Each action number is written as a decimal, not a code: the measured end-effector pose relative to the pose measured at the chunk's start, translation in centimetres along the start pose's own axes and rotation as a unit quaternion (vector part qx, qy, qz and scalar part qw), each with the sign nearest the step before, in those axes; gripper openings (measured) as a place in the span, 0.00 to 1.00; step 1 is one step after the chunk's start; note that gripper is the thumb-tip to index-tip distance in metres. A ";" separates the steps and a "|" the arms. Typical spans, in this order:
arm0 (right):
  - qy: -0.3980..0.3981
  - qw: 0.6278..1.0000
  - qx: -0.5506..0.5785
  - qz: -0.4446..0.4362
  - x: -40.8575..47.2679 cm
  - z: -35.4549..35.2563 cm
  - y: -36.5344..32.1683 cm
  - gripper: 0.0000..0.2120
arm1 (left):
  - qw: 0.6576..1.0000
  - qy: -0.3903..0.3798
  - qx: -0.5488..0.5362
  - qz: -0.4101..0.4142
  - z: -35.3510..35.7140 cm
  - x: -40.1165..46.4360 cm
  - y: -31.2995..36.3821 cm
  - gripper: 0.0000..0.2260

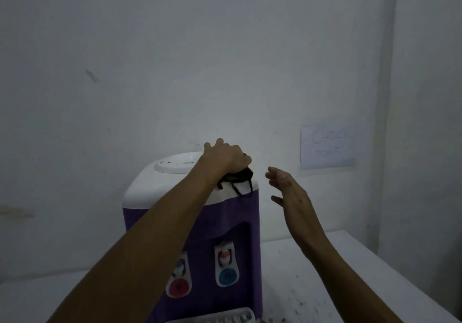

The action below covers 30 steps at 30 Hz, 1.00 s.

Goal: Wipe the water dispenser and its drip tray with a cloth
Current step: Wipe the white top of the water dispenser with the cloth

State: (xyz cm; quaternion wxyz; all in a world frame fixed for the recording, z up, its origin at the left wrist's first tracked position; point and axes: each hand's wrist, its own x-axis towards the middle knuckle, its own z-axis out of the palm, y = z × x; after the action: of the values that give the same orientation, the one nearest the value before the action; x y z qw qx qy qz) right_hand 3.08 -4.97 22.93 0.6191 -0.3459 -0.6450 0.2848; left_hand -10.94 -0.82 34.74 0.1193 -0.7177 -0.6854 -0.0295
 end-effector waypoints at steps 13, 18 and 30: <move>-0.060 0.998 0.009 -0.009 -1.3 3.4 -2.2 0.26 | 0.992 0.113 -0.041 0.032 2.0 -9.3 -9.9 0.19; -0.057 0.998 -0.006 -0.019 -1.8 4.2 -2.1 0.24 | 0.986 0.132 -0.100 -0.035 2.9 -10.4 -13.1 0.17; -0.082 0.995 -0.016 -0.050 -3.9 6.3 -3.7 0.16 | 0.950 0.292 -0.074 0.088 6.5 -12.0 -10.3 0.19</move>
State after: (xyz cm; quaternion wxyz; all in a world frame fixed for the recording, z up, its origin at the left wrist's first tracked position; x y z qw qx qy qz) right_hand -3.59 -9.93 23.04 0.5718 -0.2984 -0.7147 0.2706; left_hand -22.59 -10.84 27.30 0.2628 -0.7424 -0.5504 -0.2772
